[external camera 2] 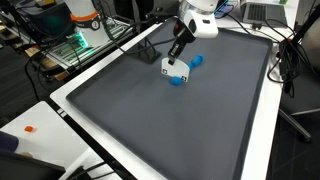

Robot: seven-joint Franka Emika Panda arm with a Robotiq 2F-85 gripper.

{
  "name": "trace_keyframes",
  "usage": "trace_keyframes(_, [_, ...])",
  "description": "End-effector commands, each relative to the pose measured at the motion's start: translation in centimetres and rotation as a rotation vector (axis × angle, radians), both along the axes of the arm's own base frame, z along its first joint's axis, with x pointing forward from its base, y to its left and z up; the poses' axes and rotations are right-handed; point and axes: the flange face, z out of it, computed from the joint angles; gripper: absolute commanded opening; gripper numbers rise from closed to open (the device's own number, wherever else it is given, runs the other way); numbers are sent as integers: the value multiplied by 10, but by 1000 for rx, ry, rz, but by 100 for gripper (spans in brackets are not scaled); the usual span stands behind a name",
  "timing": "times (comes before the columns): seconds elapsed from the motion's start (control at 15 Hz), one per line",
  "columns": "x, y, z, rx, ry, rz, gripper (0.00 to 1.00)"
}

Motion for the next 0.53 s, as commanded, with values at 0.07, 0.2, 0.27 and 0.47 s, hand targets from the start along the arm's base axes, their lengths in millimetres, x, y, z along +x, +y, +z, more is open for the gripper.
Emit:
trace_keyframes(0.07, [-14,-14,27,67,-13,-92,1])
trace_keyframes(0.2, [-18,-19,38,97,-31,-182,1])
trace_keyframes(0.27, [-21,-21,42,108,-39,-220,1])
trace_keyframes(0.47, [-33,-26,51,115,-45,-392,1])
